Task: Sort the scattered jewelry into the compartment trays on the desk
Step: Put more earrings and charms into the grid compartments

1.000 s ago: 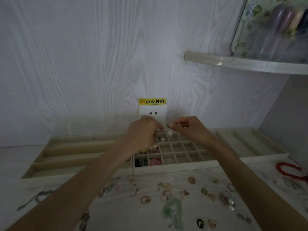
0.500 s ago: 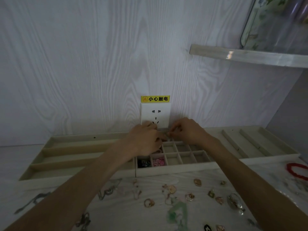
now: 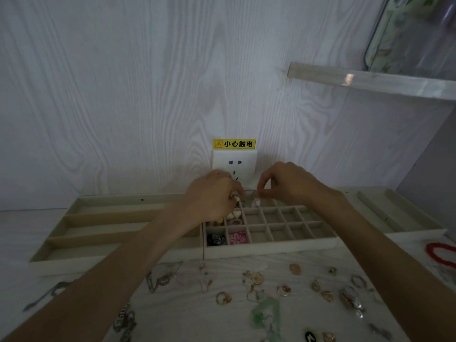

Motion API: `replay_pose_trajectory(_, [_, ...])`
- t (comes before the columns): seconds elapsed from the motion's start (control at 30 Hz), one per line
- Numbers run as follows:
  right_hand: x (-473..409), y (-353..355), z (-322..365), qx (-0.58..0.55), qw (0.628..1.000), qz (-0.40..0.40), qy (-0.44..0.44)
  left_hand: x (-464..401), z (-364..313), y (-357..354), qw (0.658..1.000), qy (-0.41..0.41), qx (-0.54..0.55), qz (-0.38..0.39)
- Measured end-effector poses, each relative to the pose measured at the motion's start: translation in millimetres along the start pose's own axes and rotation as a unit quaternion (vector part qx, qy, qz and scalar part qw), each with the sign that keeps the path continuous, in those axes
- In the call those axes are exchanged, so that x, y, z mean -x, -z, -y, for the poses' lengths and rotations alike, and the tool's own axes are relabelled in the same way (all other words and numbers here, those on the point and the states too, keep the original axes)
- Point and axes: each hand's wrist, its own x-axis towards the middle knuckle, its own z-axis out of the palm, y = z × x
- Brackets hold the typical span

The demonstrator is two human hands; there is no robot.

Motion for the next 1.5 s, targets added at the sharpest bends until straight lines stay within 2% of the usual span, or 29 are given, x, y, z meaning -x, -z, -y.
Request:
replay_pose_trajectory(0.17, [-4,-13,-3,0.002,1.000,-0.009,-0.005,-2,-4,-10,0.999,-0.004,-0.017,0.036])
replay_pose_trajectory(0.43, [-11,-30,4,0.043,0.999,-0.013,-0.026,-5,-1,-14,0.999,-0.005,-0.043,0.032])
replay_pose_trajectory(0.6, [-11,-38,10,0.106,0.992,-0.072,-0.019,-3,1,-13,0.999,0.000,-0.039,0.020])
replay_pose_trajectory(0.8, [-6,-39,10,0.131,0.988,-0.087,0.009,-2,7,-8,0.999,0.003,-0.035,0.026])
replay_pose_trajectory(1.0, [13,-20,1,0.117,0.990,-0.057,0.050,-4,3,-4,0.994,-0.009,-0.085,0.069])
replay_pose_trajectory(1.17, [18,-25,-1,0.136,0.988,-0.018,0.063,-5,-6,-7,0.990,-0.022,-0.133,0.052])
replay_pose_trajectory(1.4, [12,-27,-1,0.106,0.992,-0.040,0.048,-5,-6,-2,0.992,-0.017,-0.102,0.075])
replay_pose_trajectory(1.5, [9,-27,4,0.080,0.996,-0.019,0.043,-3,-3,1,0.995,-0.011,-0.074,0.061])
